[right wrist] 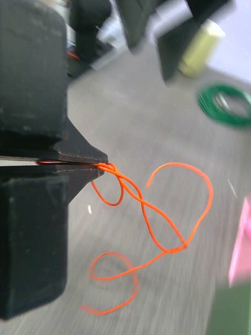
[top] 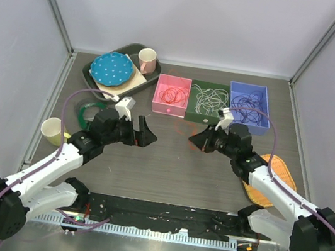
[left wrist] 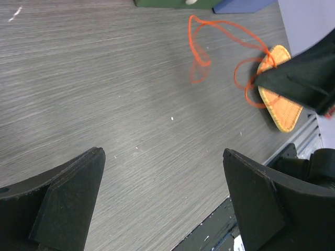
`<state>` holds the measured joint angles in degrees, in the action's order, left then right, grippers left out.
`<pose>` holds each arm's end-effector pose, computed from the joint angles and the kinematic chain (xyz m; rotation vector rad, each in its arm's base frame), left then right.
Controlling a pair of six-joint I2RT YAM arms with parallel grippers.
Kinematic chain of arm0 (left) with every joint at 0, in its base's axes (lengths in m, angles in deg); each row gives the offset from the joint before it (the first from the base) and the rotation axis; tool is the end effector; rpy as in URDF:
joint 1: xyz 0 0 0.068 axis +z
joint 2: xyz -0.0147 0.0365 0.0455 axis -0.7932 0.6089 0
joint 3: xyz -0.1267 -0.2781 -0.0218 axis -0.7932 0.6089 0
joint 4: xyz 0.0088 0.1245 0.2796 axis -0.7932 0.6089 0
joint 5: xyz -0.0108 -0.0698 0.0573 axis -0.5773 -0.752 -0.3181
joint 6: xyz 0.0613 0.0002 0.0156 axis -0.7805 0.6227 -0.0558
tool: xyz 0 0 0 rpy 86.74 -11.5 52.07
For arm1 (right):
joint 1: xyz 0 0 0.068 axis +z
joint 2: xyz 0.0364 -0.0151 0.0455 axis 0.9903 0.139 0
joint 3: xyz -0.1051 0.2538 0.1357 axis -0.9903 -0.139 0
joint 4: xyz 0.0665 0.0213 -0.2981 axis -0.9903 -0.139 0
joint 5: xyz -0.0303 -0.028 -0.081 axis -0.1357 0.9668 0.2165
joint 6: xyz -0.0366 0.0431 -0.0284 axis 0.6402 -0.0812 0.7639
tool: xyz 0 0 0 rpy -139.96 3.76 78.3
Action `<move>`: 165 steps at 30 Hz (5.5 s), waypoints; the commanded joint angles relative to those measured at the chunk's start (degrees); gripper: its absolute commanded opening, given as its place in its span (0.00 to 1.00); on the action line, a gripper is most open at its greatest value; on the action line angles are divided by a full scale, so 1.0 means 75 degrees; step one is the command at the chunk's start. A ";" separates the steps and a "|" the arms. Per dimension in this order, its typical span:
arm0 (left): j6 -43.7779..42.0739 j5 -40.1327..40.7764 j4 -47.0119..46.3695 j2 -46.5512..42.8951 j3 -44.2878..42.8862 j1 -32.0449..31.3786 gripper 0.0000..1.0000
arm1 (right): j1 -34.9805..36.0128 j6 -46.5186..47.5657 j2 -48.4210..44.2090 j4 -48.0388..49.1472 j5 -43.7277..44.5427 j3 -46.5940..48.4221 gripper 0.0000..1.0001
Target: Untangle the cables
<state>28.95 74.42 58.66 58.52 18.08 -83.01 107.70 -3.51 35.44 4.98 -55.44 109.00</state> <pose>0.2106 -0.1362 0.2649 0.0387 2.1593 -0.9212 0.2414 0.1319 0.2336 -0.1417 2.0816 0.8940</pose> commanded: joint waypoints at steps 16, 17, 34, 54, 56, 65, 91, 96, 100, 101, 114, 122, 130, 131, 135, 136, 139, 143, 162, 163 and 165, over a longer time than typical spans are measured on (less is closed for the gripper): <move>-0.1553 -0.3809 -0.3548 0.0033 0.1279 -0.0500 1.00 | 0.2199 -0.0066 0.0130 0.0161 -0.3227 0.1476 0.01; -0.1602 -0.3821 -0.3689 0.0104 0.1280 -0.0547 1.00 | 0.2269 -0.0066 0.0223 0.0150 -0.3239 0.1524 0.01; -0.2012 -0.3225 -0.3574 0.1066 0.0999 -0.0688 0.72 | 0.2949 -0.0206 0.0166 -0.0061 -0.3110 0.1794 0.01; -0.2223 -0.3904 -0.4217 0.1205 0.0636 -0.0957 0.57 | 0.2949 -0.0312 -0.0549 -0.0179 -0.2946 0.1712 0.01; -0.2281 -0.3904 -0.4124 0.1276 0.0507 -0.1004 0.20 | 0.2961 -0.0324 -0.0537 -0.0190 -0.2911 0.1712 0.01; -0.2305 -0.3834 -0.4264 0.0902 0.0799 -0.1040 0.00 | 0.2949 -0.0253 -0.0666 -0.0401 -0.2490 0.1677 0.01; -0.1554 0.3514 -0.0574 0.1624 -0.2688 -0.0993 0.00 | 0.2949 -0.1882 -0.3537 -0.3190 0.6745 -0.0666 0.96; -0.1848 0.3737 0.0000 0.2681 -0.4366 -0.0771 0.00 | 0.2938 -0.1742 -0.3806 -0.3155 0.6886 -0.1018 0.96; -0.1942 0.3691 0.0364 0.3536 -0.6190 -0.0501 0.00 | 0.2938 -0.1742 -0.3912 -0.3132 0.6956 -0.1148 0.95; -0.1965 0.3679 0.0469 0.3689 -0.6533 -0.0454 0.00 | 0.2938 -0.1753 -0.3936 -0.3143 0.6956 -0.1159 0.96; -0.2000 0.3644 0.1243 0.5014 -1.0051 0.0191 0.00 | 0.2938 -0.1636 -0.4018 -0.3073 0.7448 -0.1312 0.96; -0.2129 0.3515 0.0857 0.4569 -0.9677 0.0203 0.00 | 0.2949 -0.1624 -0.4077 -0.3073 0.7507 -0.1312 0.96; -0.2164 0.3373 0.0728 0.5213 -1.0145 0.0203 0.00 | 0.2938 -0.1589 -0.4158 -0.3085 0.7448 -0.1335 0.96; -0.2153 0.3397 0.0716 0.5283 -1.0192 0.0203 0.00 | 0.2938 -0.1589 -0.4170 -0.3085 0.7460 -0.1335 0.96; -0.2188 0.3385 0.0564 0.5646 -1.0239 0.0203 0.00 | 0.2938 -0.1589 -0.4217 -0.3108 0.7460 -0.1359 0.96; -0.2200 0.3397 0.0610 0.5728 -1.0286 0.0203 0.00 | 0.2938 -0.1578 -0.4229 -0.3108 0.7472 -0.1359 0.96; -0.2211 0.3491 0.0658 0.5963 -1.0369 0.0226 0.00 | 0.2938 -0.1578 -0.4264 -0.3120 0.7484 -0.1370 0.96; -0.2235 0.3748 0.0611 0.6302 -1.0216 0.0249 0.00 | 0.2938 -0.1589 -0.4276 -0.3120 0.7484 -0.1382 0.96; -0.2270 0.3186 0.1371 0.8656 -0.9794 0.0449 0.00 | 0.2938 -0.1636 -0.4053 -0.3132 0.7601 -0.1417 0.96; -0.2235 0.3175 0.1430 0.8787 -0.9841 0.0437 0.00 | 0.2938 -0.1636 -0.4007 -0.3120 0.7612 -0.1417 0.96; -0.2142 0.3186 0.1641 0.9080 -0.9911 0.0449 0.00 | 0.2949 -0.1636 -0.3971 -0.3120 0.7624 -0.1406 0.95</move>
<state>13.13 99.34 67.79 122.45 -55.98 -79.84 129.54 -15.42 5.08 -19.87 -0.65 98.36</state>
